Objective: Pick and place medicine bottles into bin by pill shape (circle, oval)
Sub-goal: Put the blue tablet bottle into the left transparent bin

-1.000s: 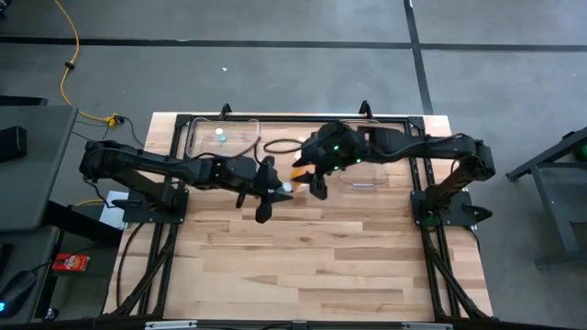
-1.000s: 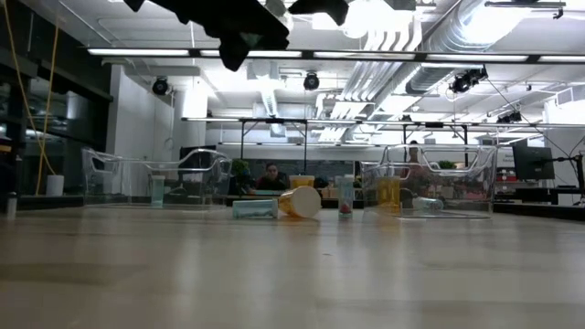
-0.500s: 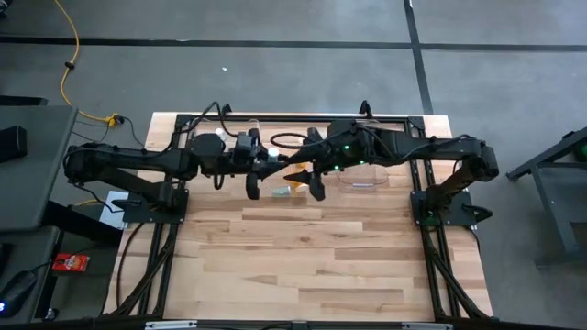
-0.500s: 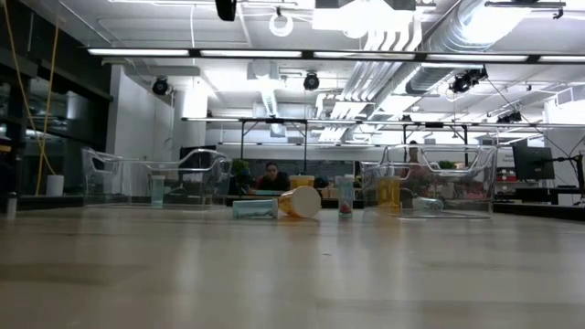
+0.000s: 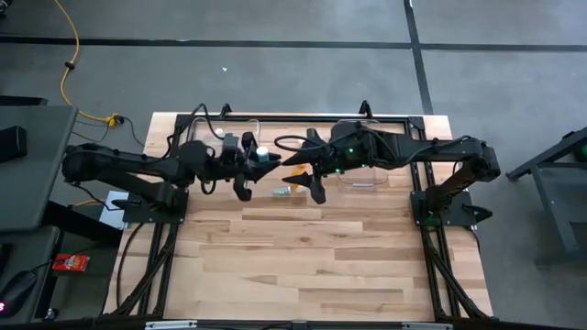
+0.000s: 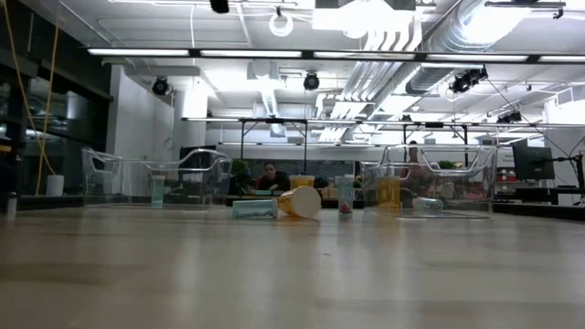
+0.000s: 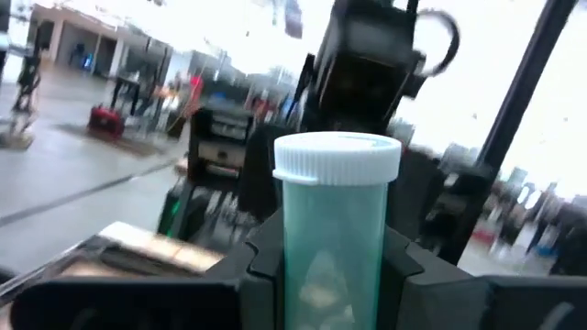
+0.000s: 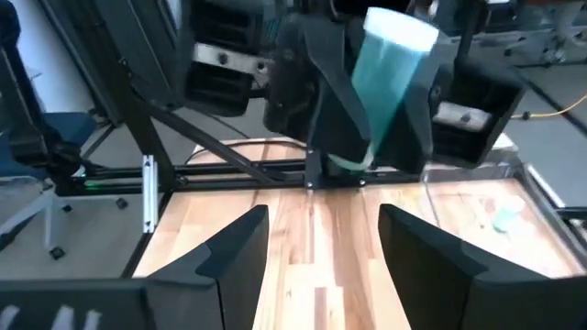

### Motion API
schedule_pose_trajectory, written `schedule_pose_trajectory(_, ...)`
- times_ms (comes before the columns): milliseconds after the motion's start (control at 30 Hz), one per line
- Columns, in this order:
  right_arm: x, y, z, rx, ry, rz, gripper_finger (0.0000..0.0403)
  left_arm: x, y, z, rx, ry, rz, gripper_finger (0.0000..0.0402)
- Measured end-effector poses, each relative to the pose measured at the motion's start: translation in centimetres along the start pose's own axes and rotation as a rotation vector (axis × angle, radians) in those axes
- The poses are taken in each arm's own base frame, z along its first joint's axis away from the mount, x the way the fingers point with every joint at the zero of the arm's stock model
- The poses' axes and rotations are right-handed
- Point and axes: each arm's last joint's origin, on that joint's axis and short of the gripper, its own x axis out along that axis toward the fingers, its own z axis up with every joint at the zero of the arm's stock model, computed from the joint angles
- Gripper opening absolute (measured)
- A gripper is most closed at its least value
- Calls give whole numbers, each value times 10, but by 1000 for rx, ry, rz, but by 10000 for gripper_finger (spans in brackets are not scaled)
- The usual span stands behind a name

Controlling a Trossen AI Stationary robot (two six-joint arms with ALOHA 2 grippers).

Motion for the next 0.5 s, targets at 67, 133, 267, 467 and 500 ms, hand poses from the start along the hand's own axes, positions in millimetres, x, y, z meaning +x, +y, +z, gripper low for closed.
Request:
schedule_pose_trajectory(67, 0, 2, 0, -16, -5, -11, 201, -9, 4, -10, -55, -18, -2, 74)
schedule_pose_trajectory(133, 0, 4, 0, -29, -5, -17, 201, -15, 7, -18, -90, -33, -9, 74)
schedule_pose_trajectory(267, 12, 2, -11, -25, -72, -18, 201, -23, 7, -28, -130, -15, -22, 74)
schedule_pose_trajectory(467, 28, -2, -50, 69, -191, 0, 201, -24, 1, -30, -138, -19, -26, 74)
schedule_pose_trajectory(500, 29, -3, -53, 85, -216, 4, 201, -24, 1, -29, -138, -23, -24, 74)
